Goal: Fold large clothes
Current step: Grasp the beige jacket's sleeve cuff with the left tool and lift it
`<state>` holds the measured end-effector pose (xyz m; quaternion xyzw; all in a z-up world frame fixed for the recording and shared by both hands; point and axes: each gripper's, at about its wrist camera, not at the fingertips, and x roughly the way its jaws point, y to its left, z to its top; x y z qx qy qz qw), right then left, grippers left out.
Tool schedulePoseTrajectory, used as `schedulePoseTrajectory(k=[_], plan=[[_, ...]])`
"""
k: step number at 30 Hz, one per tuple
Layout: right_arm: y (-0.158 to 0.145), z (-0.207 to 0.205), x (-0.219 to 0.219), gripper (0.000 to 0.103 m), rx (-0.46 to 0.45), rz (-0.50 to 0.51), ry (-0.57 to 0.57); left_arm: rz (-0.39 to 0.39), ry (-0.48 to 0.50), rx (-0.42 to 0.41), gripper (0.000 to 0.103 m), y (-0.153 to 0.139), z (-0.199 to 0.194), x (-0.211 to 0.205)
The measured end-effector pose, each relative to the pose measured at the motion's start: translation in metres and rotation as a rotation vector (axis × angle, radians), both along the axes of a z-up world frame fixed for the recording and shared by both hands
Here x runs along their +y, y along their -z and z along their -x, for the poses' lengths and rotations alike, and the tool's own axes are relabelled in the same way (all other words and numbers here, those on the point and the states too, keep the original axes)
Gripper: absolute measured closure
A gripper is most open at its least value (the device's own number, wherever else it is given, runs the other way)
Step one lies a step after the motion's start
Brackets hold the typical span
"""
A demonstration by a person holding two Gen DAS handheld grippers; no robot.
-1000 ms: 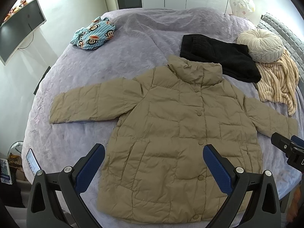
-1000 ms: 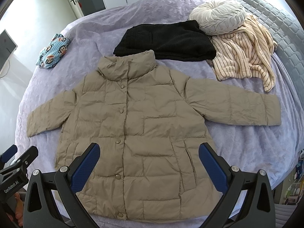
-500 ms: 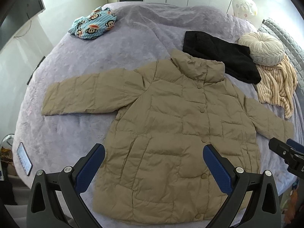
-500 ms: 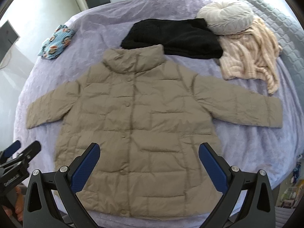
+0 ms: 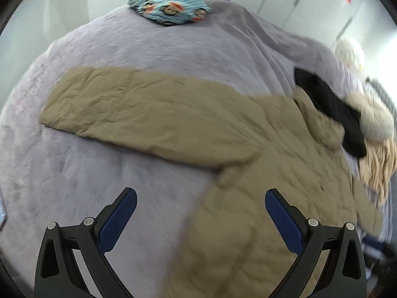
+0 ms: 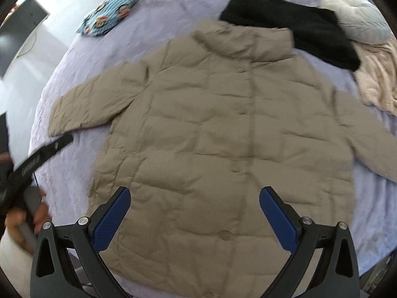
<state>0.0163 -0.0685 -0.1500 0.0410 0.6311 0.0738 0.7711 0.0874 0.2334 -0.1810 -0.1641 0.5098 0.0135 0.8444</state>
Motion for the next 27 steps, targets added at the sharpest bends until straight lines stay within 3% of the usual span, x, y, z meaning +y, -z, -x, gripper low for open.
schedulePoseTrajectory(k=[3, 7, 11, 16, 17, 19, 20, 22, 26, 27], plan=[[0.029, -0.004, 0.016, 0.000, 0.012, -0.033, -0.036, 0.112, -0.059, -0.041, 0.000, 0.031, -0.020, 0.039], [0.059, -0.013, 0.035, 0.000, 0.016, -0.068, -0.060, 0.212, -0.177, -0.023, 0.000, 0.080, -0.044, 0.086], [0.072, -0.020, 0.045, 0.000, 0.010, -0.116, -0.061, 0.242, -0.239, -0.034, 0.000, 0.099, -0.056, 0.112], [0.073, -0.034, 0.055, 0.000, -0.030, -0.148, -0.073, 0.208, -0.284, -0.068, 0.000, 0.094, -0.087, 0.135], [0.074, -0.040, 0.058, 0.000, -0.031, -0.153, -0.074, 0.195, -0.296, -0.074, 0.004, 0.093, -0.093, 0.139], [0.077, -0.050, 0.063, 0.000, -0.035, -0.155, -0.076, 0.166, -0.318, -0.070, 0.034, 0.092, -0.106, 0.146], [0.077, -0.057, 0.067, 0.000, -0.040, -0.160, -0.076, 0.173, -0.315, -0.064, 0.066, 0.091, -0.112, 0.147], [0.075, -0.066, 0.070, 0.000, -0.054, -0.165, -0.076, 0.232, -0.303, -0.068, 0.094, 0.090, -0.119, 0.155], [0.077, -0.095, 0.079, 0.002, -0.093, -0.180, -0.033, 0.128, -0.270, -0.134, 0.094, 0.057, -0.114, 0.149], [0.078, -0.101, 0.081, 0.017, -0.096, -0.205, -0.020, 0.110, -0.256, -0.155, 0.094, 0.048, -0.112, 0.147]])
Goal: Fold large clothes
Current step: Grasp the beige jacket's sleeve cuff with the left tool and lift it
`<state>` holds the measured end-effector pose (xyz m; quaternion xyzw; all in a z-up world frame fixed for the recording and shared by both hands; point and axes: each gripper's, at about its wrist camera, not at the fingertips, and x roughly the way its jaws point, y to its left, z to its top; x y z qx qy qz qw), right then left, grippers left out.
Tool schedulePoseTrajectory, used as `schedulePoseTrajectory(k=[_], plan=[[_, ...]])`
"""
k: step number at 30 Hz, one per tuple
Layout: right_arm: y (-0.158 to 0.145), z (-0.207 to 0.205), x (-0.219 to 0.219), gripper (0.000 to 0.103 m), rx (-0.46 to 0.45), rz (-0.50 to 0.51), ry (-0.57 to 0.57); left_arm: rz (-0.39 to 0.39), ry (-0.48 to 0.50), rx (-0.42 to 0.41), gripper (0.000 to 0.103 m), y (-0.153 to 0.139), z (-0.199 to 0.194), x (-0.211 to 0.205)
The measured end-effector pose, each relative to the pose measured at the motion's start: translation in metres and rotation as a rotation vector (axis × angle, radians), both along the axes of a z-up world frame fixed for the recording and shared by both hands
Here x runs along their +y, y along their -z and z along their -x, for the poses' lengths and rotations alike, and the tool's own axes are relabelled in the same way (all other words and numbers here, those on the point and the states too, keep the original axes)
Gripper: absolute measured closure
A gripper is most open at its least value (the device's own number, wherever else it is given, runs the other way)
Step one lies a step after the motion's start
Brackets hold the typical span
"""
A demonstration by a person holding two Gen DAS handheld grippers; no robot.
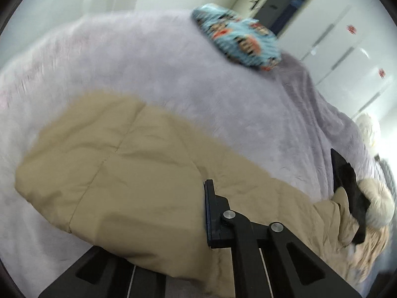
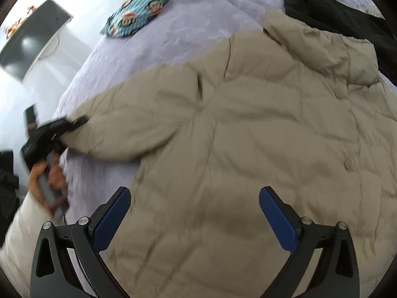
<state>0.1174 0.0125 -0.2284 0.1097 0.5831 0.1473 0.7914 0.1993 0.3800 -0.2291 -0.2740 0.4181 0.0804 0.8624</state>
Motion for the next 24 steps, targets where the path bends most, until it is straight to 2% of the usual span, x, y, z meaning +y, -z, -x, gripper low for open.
schedulePoseTrajectory(k=[1, 2, 3, 7, 10, 13, 16, 20, 22, 24], plan=[[0.004, -0.008, 0.004, 0.031, 0.008, -0.025, 0.008, -0.022, 0.013, -0.021, 0.094, -0.011, 0.002, -0.003], [0.010, -0.016, 0.009, 0.067, 0.024, -0.040, 0.012, -0.045, 0.030, -0.044, 0.094, -0.024, 0.008, -0.007], [0.014, -0.023, 0.014, 0.085, 0.032, -0.051, 0.017, -0.065, 0.045, -0.063, 0.094, -0.034, 0.009, -0.012], [0.032, -0.046, 0.042, 0.088, 0.023, -0.122, 0.002, -0.143, 0.140, -0.146, 0.094, -0.075, 0.017, -0.040], [0.052, -0.055, 0.058, 0.088, 0.060, -0.160, 0.001, -0.182, 0.215, -0.194, 0.094, -0.098, 0.024, -0.066], [0.071, -0.060, 0.061, 0.088, 0.099, -0.166, 0.030, -0.189, 0.291, -0.226, 0.094, -0.114, 0.027, -0.094], [0.079, -0.062, 0.054, 0.088, 0.127, -0.204, 0.046, -0.192, 0.391, -0.258, 0.094, -0.128, 0.026, -0.143], [0.073, -0.053, 0.021, 0.088, 0.179, -0.337, 0.088, -0.172, 0.512, -0.259, 0.094, -0.137, 0.017, -0.215], [0.065, -0.042, -0.011, 0.088, 0.179, -0.360, 0.138, -0.158, 0.582, -0.236, 0.094, -0.134, 0.013, -0.255], [0.056, -0.031, -0.043, 0.088, 0.166, -0.344, 0.188, -0.177, 0.651, -0.212, 0.094, -0.123, 0.010, -0.299]])
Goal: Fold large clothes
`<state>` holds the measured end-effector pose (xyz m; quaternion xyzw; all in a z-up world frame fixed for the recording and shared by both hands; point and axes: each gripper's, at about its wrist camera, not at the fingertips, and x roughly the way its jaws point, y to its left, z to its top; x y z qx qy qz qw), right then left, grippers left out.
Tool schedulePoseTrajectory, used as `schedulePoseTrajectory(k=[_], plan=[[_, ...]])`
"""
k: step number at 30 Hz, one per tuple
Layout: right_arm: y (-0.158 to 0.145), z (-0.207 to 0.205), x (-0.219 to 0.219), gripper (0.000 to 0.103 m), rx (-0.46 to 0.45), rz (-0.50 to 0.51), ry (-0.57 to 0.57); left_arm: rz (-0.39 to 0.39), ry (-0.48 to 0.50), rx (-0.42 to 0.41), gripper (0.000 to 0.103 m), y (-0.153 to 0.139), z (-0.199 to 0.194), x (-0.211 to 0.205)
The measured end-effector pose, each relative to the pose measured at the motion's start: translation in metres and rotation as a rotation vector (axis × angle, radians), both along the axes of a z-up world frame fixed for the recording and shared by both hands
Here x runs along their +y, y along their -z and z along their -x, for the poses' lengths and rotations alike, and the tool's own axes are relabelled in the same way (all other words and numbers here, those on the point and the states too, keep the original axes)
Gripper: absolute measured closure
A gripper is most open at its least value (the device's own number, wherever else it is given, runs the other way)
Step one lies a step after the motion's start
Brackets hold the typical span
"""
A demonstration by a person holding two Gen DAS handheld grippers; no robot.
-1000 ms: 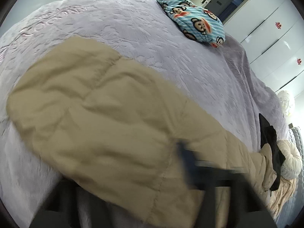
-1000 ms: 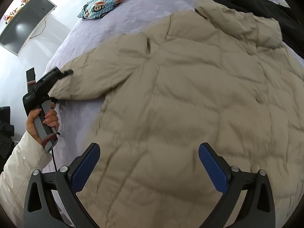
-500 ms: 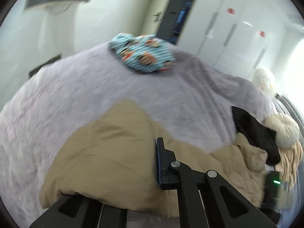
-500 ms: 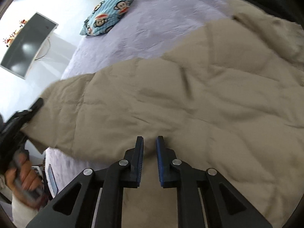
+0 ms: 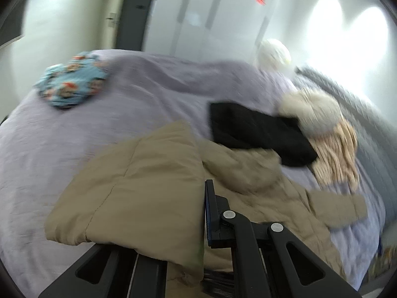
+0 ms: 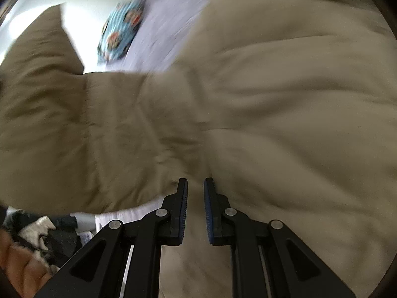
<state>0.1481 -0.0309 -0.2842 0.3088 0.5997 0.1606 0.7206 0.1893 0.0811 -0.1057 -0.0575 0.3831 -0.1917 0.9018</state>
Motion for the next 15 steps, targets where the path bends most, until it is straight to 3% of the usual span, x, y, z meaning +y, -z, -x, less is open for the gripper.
schedulePoseTrajectory(k=[3, 8, 11, 13, 14, 15], plan=[[-0.017, 0.019, -0.065, 0.088, -0.003, 0.094, 0.086, -0.078, 0.087, 0.030, 0.093, 0.026, 0.005, -0.065], [-0.035, 0.040, -0.137, 0.088, -0.002, 0.218, 0.138, -0.277, 0.155, 0.159, 0.093, 0.104, 0.013, -0.143], [-0.041, 0.043, -0.158, 0.088, 0.001, 0.251, 0.141, -0.371, 0.149, 0.186, 0.093, 0.129, 0.022, -0.150], [-0.044, 0.046, -0.168, 0.087, -0.008, 0.260, 0.133, -0.377, 0.150, 0.168, 0.091, 0.126, 0.029, -0.147], [-0.047, 0.043, -0.168, 0.087, -0.016, 0.269, 0.124, -0.363, 0.159, 0.169, 0.065, 0.120, 0.034, -0.142], [-0.049, 0.050, -0.176, 0.087, -0.027, 0.278, 0.113, -0.348, 0.159, 0.172, 0.021, 0.116, 0.036, -0.138]])
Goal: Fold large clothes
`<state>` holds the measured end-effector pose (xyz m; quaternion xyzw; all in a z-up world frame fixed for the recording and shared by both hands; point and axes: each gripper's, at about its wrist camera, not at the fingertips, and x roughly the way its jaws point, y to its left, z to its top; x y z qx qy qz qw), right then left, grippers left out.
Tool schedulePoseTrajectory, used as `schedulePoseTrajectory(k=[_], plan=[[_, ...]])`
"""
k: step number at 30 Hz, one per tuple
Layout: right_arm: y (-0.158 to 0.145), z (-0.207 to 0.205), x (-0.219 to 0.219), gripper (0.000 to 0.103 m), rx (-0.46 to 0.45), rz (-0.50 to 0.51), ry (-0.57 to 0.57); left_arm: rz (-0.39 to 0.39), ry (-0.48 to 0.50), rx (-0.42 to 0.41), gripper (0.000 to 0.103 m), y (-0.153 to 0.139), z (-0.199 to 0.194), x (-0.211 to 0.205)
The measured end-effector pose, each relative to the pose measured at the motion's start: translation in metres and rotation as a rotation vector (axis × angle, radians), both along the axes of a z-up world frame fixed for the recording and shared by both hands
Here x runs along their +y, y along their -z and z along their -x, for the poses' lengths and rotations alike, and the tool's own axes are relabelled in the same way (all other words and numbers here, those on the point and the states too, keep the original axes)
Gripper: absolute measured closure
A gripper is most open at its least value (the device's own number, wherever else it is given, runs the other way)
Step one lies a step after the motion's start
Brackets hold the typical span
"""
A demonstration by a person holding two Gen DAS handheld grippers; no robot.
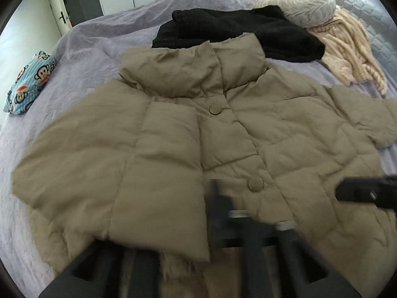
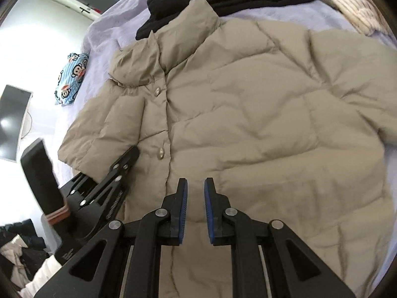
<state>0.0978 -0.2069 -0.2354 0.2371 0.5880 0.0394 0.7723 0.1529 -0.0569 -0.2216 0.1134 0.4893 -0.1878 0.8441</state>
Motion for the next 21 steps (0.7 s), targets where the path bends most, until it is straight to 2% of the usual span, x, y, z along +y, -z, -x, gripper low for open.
schedulePoseTrajectory(k=[1, 2, 3, 4, 5, 7, 10, 13, 14, 16, 18, 19, 21], plan=[[-0.003, -0.003, 0.004, 0.087, -0.011, 0.014, -0.019, 0.018, -0.012, -0.009, 0.006, -0.006, 0.005, 0.008], [-0.008, 0.000, 0.002, 0.079, -0.023, 0.027, -0.040, 0.032, -0.034, -0.045, 0.002, -0.015, 0.011, 0.016], [-0.015, 0.009, -0.001, 0.061, -0.035, 0.041, -0.060, 0.041, -0.049, -0.080, 0.002, -0.026, 0.019, 0.028], [-0.022, 0.011, 0.000, 0.049, -0.051, 0.057, -0.080, 0.040, -0.059, -0.090, 0.002, -0.032, 0.021, 0.036], [-0.030, 0.009, 0.009, 0.030, -0.080, 0.077, -0.110, 0.038, -0.087, -0.110, 0.002, -0.041, 0.022, 0.048], [-0.045, 0.013, 0.023, 0.028, -0.133, 0.107, -0.181, 0.040, -0.172, -0.145, 0.002, -0.053, 0.023, 0.080], [-0.058, 0.007, 0.071, 0.028, -0.196, 0.168, -0.316, 0.039, -0.345, -0.133, 0.002, -0.050, 0.019, 0.136], [-0.052, -0.003, 0.135, 0.028, -0.235, 0.325, -0.468, 0.053, -0.468, -0.035, 0.002, -0.023, 0.012, 0.179], [-0.044, -0.008, 0.162, 0.028, -0.251, 0.414, -0.531, 0.051, -0.494, -0.016, 0.002, -0.014, 0.012, 0.188], [-0.029, -0.016, 0.196, 0.028, -0.278, 0.521, -0.600, 0.032, -0.515, 0.007, 0.002, 0.002, 0.013, 0.196], [-0.017, -0.025, 0.212, 0.028, -0.303, 0.593, -0.616, 0.031, -0.513, 0.015, 0.002, 0.011, 0.014, 0.199], [-0.015, -0.034, 0.210, 0.028, -0.313, 0.622, -0.581, 0.030, -0.511, 0.017, 0.002, 0.013, 0.013, 0.198], [-0.021, -0.049, 0.186, 0.028, -0.322, 0.610, -0.451, 0.052, -0.500, 0.031, 0.002, 0.011, 0.010, 0.197]])
